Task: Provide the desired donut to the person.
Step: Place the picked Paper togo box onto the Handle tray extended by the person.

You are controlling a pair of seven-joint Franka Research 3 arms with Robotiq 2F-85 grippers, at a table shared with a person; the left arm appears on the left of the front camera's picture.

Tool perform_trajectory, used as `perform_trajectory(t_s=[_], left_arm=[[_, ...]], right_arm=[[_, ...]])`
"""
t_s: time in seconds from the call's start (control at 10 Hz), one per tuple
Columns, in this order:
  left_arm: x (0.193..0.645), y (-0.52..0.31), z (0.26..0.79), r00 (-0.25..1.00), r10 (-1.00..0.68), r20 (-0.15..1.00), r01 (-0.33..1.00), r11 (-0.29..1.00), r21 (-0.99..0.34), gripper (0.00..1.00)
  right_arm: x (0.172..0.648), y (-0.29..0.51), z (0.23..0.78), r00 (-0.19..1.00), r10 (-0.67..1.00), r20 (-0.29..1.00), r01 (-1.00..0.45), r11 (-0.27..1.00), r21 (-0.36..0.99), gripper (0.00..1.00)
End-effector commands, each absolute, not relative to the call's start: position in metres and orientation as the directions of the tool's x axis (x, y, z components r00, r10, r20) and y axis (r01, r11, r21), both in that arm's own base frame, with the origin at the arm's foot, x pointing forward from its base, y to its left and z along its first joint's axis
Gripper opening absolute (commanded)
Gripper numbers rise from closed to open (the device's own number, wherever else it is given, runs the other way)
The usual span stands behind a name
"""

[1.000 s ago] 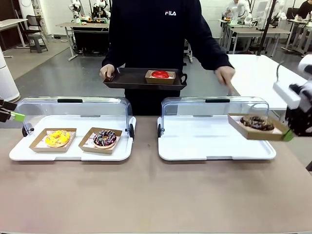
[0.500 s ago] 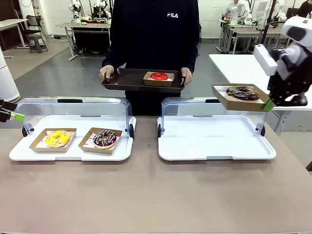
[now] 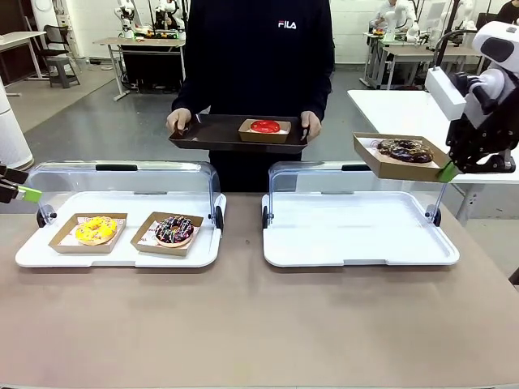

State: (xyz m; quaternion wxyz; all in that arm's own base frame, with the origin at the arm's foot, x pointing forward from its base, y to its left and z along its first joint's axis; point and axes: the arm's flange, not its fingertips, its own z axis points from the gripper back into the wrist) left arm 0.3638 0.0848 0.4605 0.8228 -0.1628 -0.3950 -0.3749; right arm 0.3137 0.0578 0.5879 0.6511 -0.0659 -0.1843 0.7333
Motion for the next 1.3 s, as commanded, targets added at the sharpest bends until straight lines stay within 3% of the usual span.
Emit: perform_trajectory(t_s=[0.0,1.2], left_arm=[[0.3646,0.0873,0.4572,0.385,-0.486,0.784,0.756,0.654,0.034,1.0],[0.3646,0.0873,0.4572,0.385,-0.486,0.784,0.756,0.654,0.034,1.0]], right_arm=[[0.3129,0.0579,0.5819,-0.13,0.983,0.127,-0.932,-0.078,-0.353,0.0],[0.3129,0.0579,0.5819,-0.13,0.983,0.127,-0.932,-0.078,-0.353,0.0]])
